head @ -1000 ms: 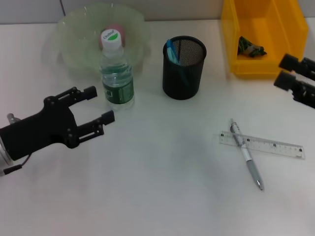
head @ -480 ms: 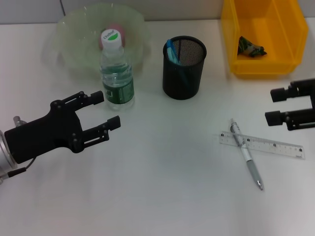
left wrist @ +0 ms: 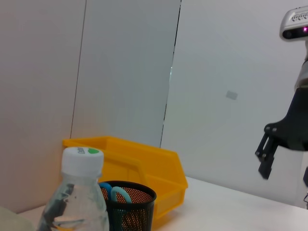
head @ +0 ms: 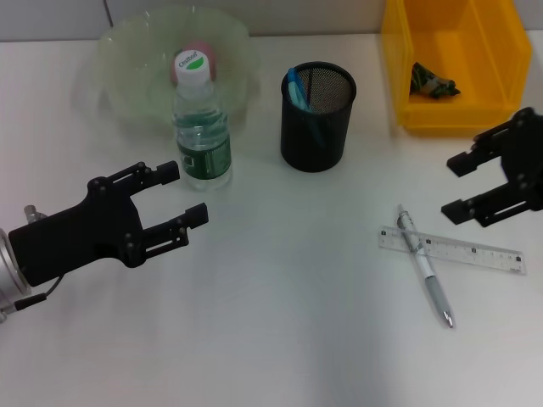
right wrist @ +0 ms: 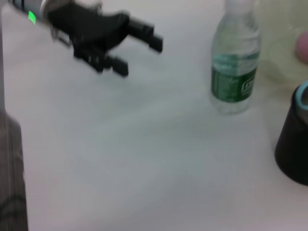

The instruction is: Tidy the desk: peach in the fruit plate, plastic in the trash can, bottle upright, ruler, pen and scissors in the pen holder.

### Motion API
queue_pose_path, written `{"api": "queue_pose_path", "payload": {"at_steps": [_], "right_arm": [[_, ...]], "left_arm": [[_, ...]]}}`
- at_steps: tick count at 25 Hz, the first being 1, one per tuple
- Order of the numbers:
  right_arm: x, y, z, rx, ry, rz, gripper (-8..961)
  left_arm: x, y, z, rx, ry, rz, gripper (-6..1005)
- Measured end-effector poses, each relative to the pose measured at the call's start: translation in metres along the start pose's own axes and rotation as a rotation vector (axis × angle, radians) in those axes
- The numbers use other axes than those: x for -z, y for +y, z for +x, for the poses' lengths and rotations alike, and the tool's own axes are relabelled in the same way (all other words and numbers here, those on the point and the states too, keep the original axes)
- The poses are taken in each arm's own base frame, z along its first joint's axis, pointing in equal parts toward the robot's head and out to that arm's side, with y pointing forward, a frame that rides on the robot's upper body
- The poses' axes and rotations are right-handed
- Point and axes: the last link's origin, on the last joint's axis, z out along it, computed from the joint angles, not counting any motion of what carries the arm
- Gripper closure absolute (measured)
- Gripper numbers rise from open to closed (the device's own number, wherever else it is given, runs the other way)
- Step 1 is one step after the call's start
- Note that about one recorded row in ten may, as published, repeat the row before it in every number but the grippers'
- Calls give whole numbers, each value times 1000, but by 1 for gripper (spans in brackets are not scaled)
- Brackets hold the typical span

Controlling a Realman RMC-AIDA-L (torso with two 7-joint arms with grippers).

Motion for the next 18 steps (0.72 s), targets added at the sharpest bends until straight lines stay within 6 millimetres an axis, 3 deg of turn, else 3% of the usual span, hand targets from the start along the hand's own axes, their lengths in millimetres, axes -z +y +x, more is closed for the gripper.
{"api": "queue_pose_path", "payload": {"at_steps": [10,18], "right_arm": [[-35,-1,-10,153,179,34,278],[-46,-5,-8,153,197,48,278]], "left_arm": [[-8,8,-3,1,-24,-65,247],[-13,19,-6,4,-44,-142,247]]}}
